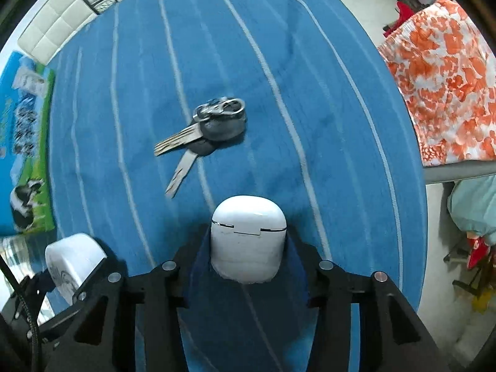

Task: Organize rigid objects
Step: 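Grasp the white cream jar with the left tool while the right tool grasps the white earbud case, then carry the cream jar and earbud case into the blue carton with both tools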

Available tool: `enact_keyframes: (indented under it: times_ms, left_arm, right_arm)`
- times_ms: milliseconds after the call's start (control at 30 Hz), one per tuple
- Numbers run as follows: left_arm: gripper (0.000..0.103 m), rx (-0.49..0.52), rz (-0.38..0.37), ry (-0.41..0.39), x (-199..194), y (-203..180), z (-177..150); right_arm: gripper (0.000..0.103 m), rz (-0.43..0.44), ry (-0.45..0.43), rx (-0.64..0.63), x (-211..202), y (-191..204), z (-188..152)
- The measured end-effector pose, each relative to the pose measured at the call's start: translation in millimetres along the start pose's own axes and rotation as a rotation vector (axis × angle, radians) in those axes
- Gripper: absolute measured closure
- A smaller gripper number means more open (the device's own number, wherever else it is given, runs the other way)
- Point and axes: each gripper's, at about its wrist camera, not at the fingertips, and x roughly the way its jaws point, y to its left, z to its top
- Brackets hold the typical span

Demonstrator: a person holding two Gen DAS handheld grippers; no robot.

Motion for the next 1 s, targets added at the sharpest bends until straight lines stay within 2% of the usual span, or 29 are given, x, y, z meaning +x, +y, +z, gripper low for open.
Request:
enact_keyframes:
  times_ms: [300,467,700,800,933,1000]
  left_arm:
    - [0.036,0.018,-0.056,-0.107,-69,13,-11]
    - [0.036,-0.021,-0.098,-0.182,-109,44,-11]
    - [0.036,-0.102,-0.104,-0.28,-163,115,3]
    - [0.036,-0.145,-0.086,-0.316,-181,159,5]
    - [0.036,-0.196,-0.053,-0.327,-182,215,6]
    - [0.036,-0.219,-0.024,-0.319,-178,247,10]
  right_arm:
    - [0.054,0.113,-0.096,-0.052,-71,13,-25]
    - [0.054,0.173,-0.151,-0.082,-112,32,-25]
    - [0.054,0.261,-0.223,-0.155,-165,100,-25]
    - [0.054,0.286,-0.236,-0.187,-176,134,-26]
    - [0.054,0.331,-0.22,-0.223,-179,190,-25]
    - [0.054,0.325,-0.221,-0.248,-176,216,-25]
